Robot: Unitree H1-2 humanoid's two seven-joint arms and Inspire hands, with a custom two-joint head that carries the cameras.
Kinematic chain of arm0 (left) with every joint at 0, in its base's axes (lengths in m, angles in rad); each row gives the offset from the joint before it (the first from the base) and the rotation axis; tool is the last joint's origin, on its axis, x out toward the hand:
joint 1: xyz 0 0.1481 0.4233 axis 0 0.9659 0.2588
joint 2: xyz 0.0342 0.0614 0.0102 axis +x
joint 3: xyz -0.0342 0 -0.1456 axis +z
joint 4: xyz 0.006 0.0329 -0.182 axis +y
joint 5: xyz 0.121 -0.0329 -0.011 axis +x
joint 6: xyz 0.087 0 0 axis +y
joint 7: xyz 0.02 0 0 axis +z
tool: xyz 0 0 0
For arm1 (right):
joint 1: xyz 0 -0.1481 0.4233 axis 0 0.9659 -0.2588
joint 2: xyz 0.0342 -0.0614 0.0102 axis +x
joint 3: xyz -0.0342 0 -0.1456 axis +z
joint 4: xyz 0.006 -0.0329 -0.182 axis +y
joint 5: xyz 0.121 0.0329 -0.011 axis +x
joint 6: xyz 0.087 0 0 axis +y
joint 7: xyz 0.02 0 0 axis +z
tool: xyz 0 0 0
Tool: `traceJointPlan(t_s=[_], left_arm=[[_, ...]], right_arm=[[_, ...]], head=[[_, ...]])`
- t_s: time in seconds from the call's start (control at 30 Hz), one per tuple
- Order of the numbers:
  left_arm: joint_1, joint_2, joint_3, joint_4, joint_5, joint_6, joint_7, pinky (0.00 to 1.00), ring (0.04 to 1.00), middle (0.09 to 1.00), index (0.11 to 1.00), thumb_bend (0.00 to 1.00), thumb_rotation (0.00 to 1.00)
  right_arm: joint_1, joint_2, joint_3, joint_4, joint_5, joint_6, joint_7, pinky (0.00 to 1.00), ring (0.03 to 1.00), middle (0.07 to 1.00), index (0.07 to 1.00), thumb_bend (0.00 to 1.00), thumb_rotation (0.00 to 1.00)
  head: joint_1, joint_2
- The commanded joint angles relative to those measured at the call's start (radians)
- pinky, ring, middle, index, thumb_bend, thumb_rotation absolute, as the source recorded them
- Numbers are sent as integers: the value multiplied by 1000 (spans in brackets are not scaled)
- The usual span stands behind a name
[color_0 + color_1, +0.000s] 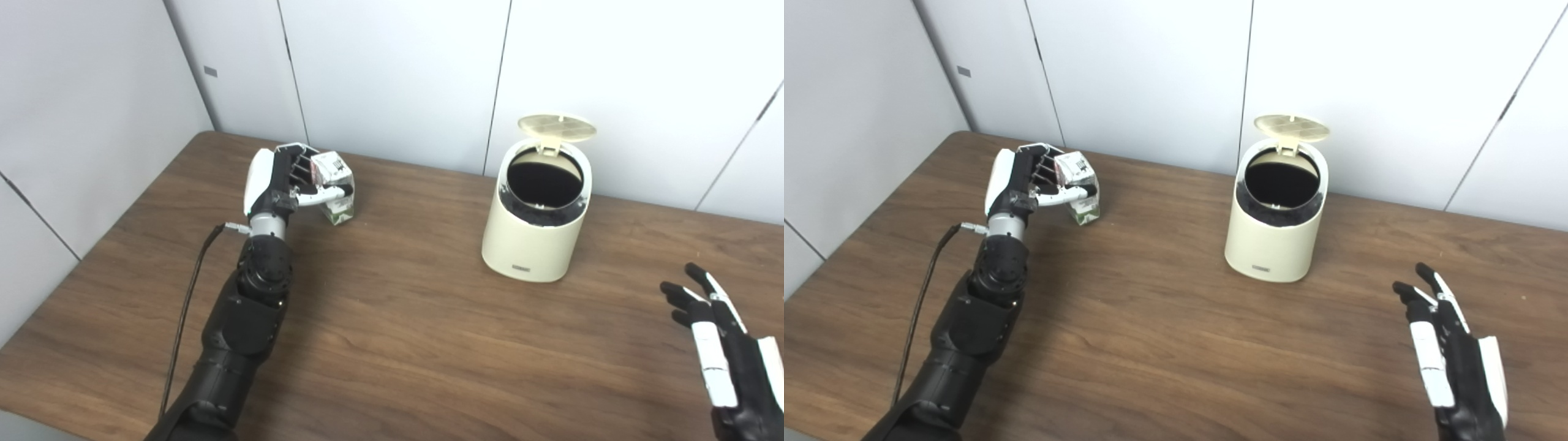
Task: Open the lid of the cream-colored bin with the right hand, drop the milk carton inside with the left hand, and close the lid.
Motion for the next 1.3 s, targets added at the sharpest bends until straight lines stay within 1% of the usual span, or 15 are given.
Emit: traceJointPlan(t_s=[0.0, 0.07, 0.17, 0.27, 0.33, 0.4, 0.43, 0.5, 0.57, 0.7, 0.83, 0.93, 1.0, 1.1, 1.27], left_arm=[[-33, 15, 10, -71, 7, -59, 30, 434, 470, 498, 467, 503, 0], [-25, 8, 10, -100, 8, -59, 32, 438, 473, 496, 469, 503, 0], [-11, -8, 2, -162, 16, -81, 38, 434, 471, 497, 467, 503, 0], [1, -50, 0, -254, 3, -63, 26, 422, 459, 492, 477, 504, 0], [7, -67, -6, -304, 3, -60, 13, 417, 455, 489, 481, 504, 0], [10, -82, -19, -361, 5, -68, -7, 413, 450, 492, 481, 504, 0], [11, -86, -26, -382, 7, -71, -15, 413, 449, 493, 481, 504, 0], [12, -91, -35, -422, -1, -79, -37, 412, 446, 495, 481, 504, 0], [9, -103, -40, -469, -7, -63, -58, 416, 448, 496, 480, 504, 0], [-5, -131, -50, -547, -19, -45, -93, 418, 451, 497, 480, 504, 0], [-24, -154, -63, -572, -55, -53, -127, 422, 448, 493, 484, 504, 0], [-38, -168, -80, -578, -32, -70, -132, 420, 450, 496, 482, 504, 0], [-49, -171, -94, -576, -13, -88, -139, 419, 453, 493, 484, 504, 0], [-70, -179, -118, -559, -1, -110, -144, 408, 451, 492, 483, 505, 0], [-103, -182, -160, -513, 5, -161, -165, 397, 447, 497, 482, 504, 0]], right_arm=[[-12, 1, 0, -33, -6, -22, -11, 841, 837, 802, 906, 440, 1000], [-12, 1, 0, -29, -9, -27, -13, 855, 844, 801, 907, 471, 1000], [-12, 10, -3, -32, -1, -13, -11, 834, 842, 807, 915, 467, 1000], [-12, 7, 5, -36, -29, -5, -12, 838, 840, 804, 913, 410, 1000], [-10, 10, 7, -34, -37, -8, -14, 815, 828, 799, 912, 387, 1000], [-8, 14, 13, -38, -49, -11, -16, 812, 822, 793, 908, 408, 1000], [-7, 15, 16, -39, -53, -13, -16, 801, 817, 794, 910, 408, 1000], [-6, 21, 23, -40, -62, -16, -20, 792, 815, 796, 912, 402, 1000], [-3, 27, 28, -40, -66, -18, -22, 800, 822, 802, 912, 389, 1000], [1, 33, 34, -37, -67, -27, -28, 768, 822, 809, 905, 394, 1000], [6, 34, 39, -26, -73, -45, -37, 747, 814, 808, 904, 374, 1000], [11, 38, 41, -15, -70, -51, -45, 744, 812, 815, 906, 422, 1000], [12, 41, 43, -10, -69, -53, -48, 740, 808, 811, 905, 419, 1000], [15, 53, 44, 2, -58, -66, -55, 744, 806, 809, 910, 441, 1000], [12, 65, 54, 21, -70, -78, -70, 735, 801, 807, 911, 472, 1000]], head=[[8, -6], [10, -7], [1, -11], [-12, -14], [-22, -17], [-46, -23], [-46, -23], [-82, -28], [-106, -30], [-154, -20], [-221, -9], [-262, -2], [-282, 2], [-314, 3], [-368, 4]])
